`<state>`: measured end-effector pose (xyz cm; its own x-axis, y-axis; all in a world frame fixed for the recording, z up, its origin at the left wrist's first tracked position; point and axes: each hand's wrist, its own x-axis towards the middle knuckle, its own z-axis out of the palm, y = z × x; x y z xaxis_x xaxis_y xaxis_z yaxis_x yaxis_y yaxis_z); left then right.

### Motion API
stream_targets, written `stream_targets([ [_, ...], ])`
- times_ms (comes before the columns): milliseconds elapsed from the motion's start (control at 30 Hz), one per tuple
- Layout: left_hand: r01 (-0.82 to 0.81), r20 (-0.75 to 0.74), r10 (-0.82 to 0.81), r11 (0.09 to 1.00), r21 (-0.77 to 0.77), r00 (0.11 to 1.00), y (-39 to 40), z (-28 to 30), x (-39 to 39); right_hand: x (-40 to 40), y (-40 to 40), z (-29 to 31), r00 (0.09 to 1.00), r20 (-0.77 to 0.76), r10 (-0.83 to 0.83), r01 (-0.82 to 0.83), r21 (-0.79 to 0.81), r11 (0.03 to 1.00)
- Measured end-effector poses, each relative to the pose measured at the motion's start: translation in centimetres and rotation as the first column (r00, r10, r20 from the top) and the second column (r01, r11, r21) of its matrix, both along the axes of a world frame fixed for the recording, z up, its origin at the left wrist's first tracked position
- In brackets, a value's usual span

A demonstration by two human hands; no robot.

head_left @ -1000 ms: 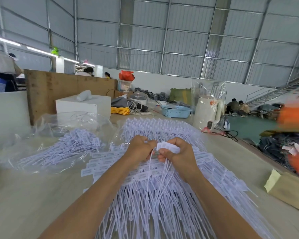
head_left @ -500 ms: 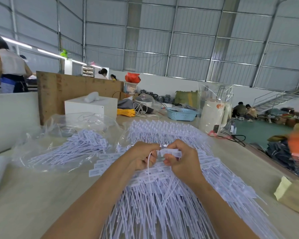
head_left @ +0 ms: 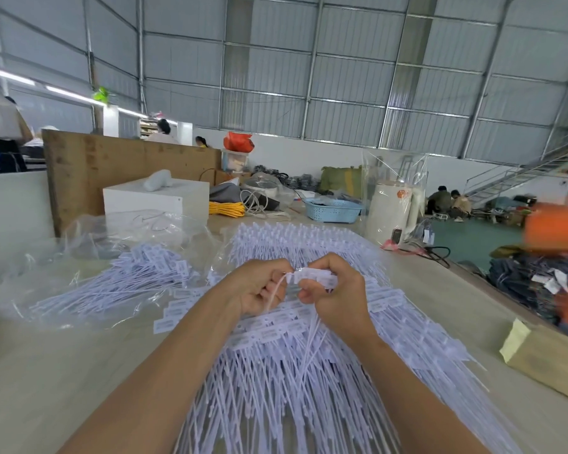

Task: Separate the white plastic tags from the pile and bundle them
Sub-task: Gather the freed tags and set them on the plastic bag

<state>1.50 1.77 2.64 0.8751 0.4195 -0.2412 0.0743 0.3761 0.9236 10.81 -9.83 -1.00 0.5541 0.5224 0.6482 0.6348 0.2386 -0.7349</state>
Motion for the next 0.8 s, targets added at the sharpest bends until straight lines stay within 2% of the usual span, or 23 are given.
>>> stream_targets([
  [300, -0.012, 0.007, 0.012, 0.998, 0.064, 1.0, -0.2, 0.3, -0.1, -0.4, 0.1, 0.5, 0.987, -0.146, 0.061, -0.053, 0.054, 0.997],
  [533, 0.031, 0.007, -0.031, 0.994, 0.106, 0.999, -0.5, 0.5, -0.2, -0.4, 0.2, 0.5, 0.982, -0.151, 0.109, -0.103, 0.047, 0.994],
  [633, 0.037, 0.167, -0.044, 0.998, 0.047, 0.985, 0.6, 2.0, -1.9, 1.2, -1.1, 0.3, 0.96, -0.279, -0.001, 0.016, 0.052, 0.999],
  [700, -0.05, 0.244, 0.021, 0.992, 0.112, 0.97, 2.1, 3.9, -3.5, 2.9, -2.3, 0.1, 0.905, -0.413, -0.099, 0.153, 0.1, 0.983],
  [733, -0.132, 0.243, 0.087, 0.975, 0.178, 0.966, 2.7, 4.2, -4.0, 3.1, -2.3, 0.4, 0.9, -0.422, -0.105, 0.167, 0.113, 0.98],
  [800, -0.226, 0.215, 0.169, 0.935, 0.274, 0.962, 2.6, 3.4, -3.8, 2.3, -1.4, 0.6, 0.922, -0.385, -0.042, 0.085, 0.094, 0.992],
])
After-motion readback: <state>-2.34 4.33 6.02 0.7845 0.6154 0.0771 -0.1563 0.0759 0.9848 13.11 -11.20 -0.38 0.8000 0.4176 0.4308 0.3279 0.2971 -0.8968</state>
